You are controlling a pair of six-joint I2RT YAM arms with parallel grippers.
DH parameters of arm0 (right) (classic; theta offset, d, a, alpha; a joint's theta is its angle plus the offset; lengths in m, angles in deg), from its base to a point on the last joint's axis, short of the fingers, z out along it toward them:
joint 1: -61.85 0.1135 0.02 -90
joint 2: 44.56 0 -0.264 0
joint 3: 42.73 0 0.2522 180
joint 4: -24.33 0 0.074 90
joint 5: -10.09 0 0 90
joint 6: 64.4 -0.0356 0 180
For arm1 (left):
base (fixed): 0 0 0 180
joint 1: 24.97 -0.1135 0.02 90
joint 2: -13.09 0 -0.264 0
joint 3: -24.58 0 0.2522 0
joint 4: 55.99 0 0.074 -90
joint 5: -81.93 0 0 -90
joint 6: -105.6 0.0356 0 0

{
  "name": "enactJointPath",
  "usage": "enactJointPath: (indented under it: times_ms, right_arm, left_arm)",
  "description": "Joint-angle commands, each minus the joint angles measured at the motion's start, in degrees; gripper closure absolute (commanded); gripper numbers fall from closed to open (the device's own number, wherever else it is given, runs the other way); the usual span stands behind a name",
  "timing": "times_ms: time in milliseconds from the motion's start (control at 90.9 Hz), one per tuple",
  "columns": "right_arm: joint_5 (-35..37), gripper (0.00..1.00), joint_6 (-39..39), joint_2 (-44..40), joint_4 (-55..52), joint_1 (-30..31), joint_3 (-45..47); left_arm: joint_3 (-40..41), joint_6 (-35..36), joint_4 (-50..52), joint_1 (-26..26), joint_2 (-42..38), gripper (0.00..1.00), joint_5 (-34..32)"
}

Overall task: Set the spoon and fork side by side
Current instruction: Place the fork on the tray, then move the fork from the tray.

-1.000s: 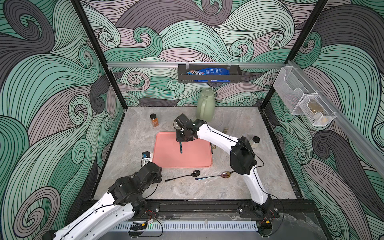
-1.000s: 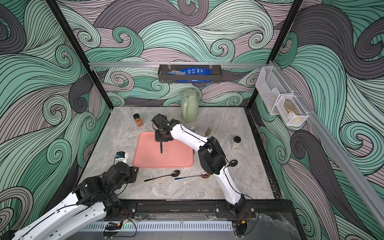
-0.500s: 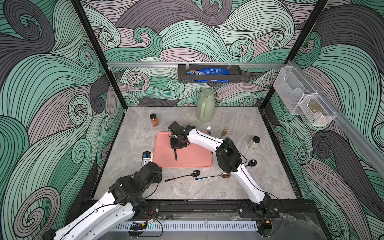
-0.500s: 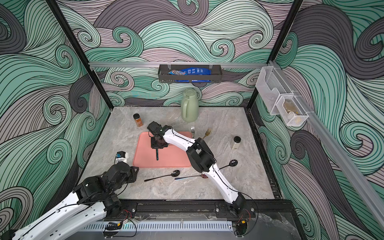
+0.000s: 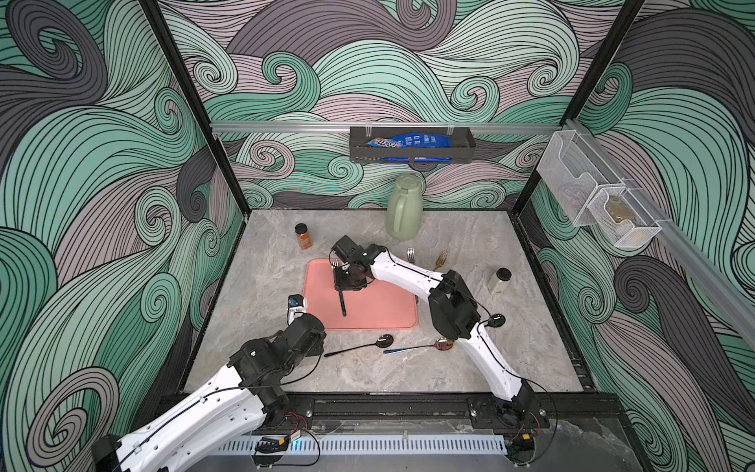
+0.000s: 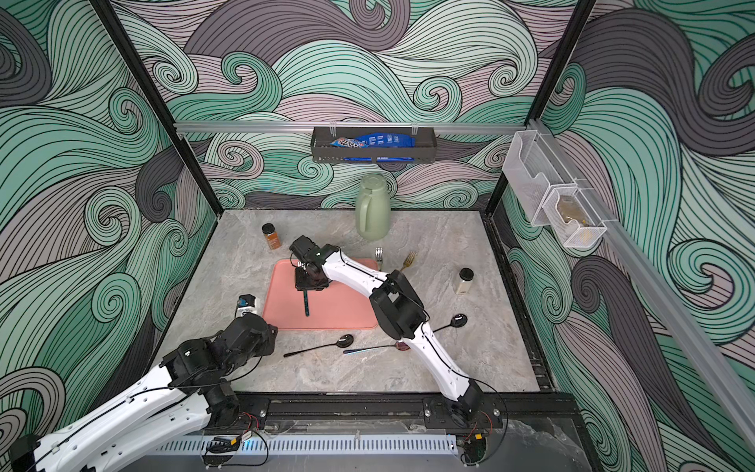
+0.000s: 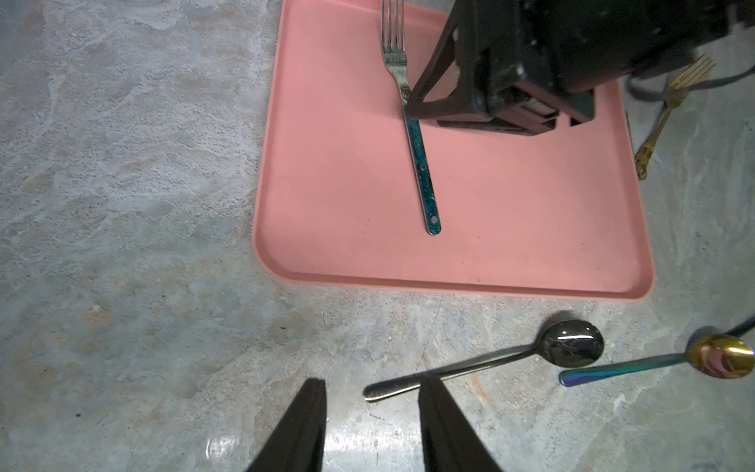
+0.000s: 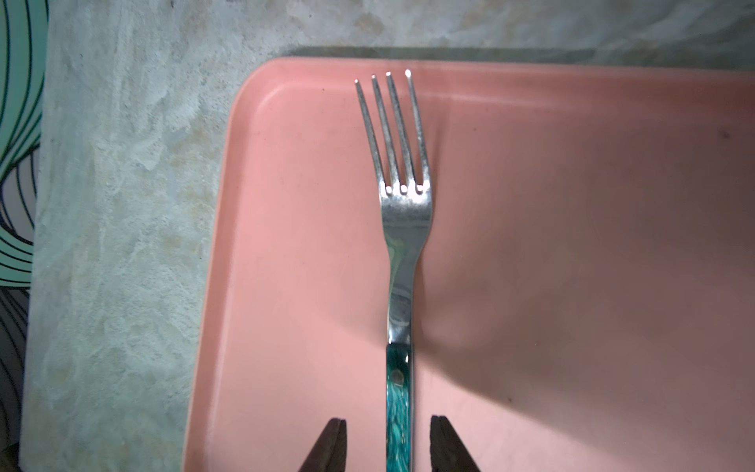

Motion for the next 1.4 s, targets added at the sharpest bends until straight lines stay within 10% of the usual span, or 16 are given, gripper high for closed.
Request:
enactJointPath:
  times_ms: [0,539,1387]
  right_arm:
    - [-0.2,0.6,1.5,-11.3,2.0,-2.1,4.6]
    - [-7.7,0.6,8.8,-50.7,15.9,-17.2,49.2]
    - [-14.8,0.61,15.0,-66.0,18.1,-30.7,69.1]
  left_arm:
    - [-4.4,3.6,-4.1,-0.3,3.5,0.57,-2.8]
    - [-25.6,11.9,-11.9,-10.3,42.6,0.56,4.1]
    - [-33.6,12.8,-12.4,-19.3,66.5,0.77,13.9]
